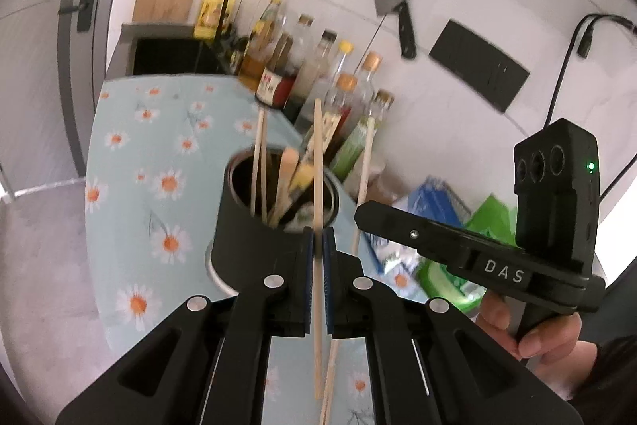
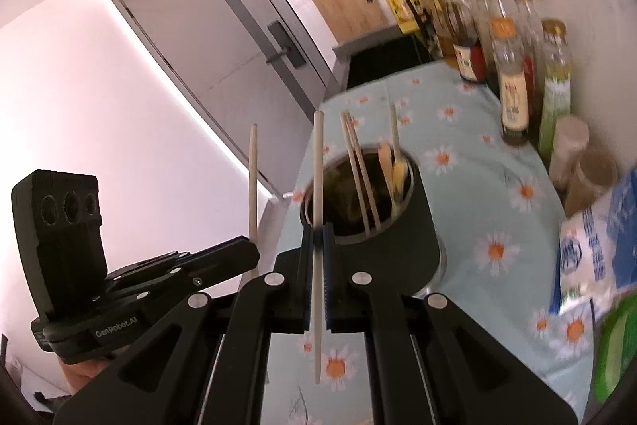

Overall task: Organize utensils
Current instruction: 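Carry both chopsticks over the black holder and lower them toward it, then lower both held chopsticks into the black holder and open both tools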

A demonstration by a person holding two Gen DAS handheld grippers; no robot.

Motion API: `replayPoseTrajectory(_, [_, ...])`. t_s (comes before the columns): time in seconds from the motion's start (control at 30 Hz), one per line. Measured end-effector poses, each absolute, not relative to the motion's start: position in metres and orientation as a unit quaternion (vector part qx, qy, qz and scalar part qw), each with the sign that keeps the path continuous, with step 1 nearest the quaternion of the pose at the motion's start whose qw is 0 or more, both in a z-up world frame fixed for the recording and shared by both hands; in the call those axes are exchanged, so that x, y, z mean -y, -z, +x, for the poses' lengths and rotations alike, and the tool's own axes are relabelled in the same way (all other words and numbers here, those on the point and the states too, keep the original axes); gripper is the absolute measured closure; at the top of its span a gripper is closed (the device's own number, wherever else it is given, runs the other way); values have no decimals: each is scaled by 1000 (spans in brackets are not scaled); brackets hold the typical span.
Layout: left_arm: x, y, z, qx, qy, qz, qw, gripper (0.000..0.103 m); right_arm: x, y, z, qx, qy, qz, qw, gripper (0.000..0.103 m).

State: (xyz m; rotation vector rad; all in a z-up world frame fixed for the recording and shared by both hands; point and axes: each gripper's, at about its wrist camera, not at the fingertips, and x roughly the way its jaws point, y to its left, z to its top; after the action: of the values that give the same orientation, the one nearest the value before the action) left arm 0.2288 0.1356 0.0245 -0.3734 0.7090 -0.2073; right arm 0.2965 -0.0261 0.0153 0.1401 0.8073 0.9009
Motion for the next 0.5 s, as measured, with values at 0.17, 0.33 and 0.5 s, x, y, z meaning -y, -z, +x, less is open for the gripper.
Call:
replayPoseTrajectory(0.17, [-144,-34,243,-313,112,-189,924,100,17,-33,308,-350,-431,51,830,97])
replayPoseTrajectory(0.33, [-153,-48,253,-268,124,-184,938,100,15,-53,317,-319,-427,60,844,98])
replayPoseTrajectory(0.5, [-159,-60,262,-226,124,-178,950,100,12,-71,322,-272,-419,49,865,98])
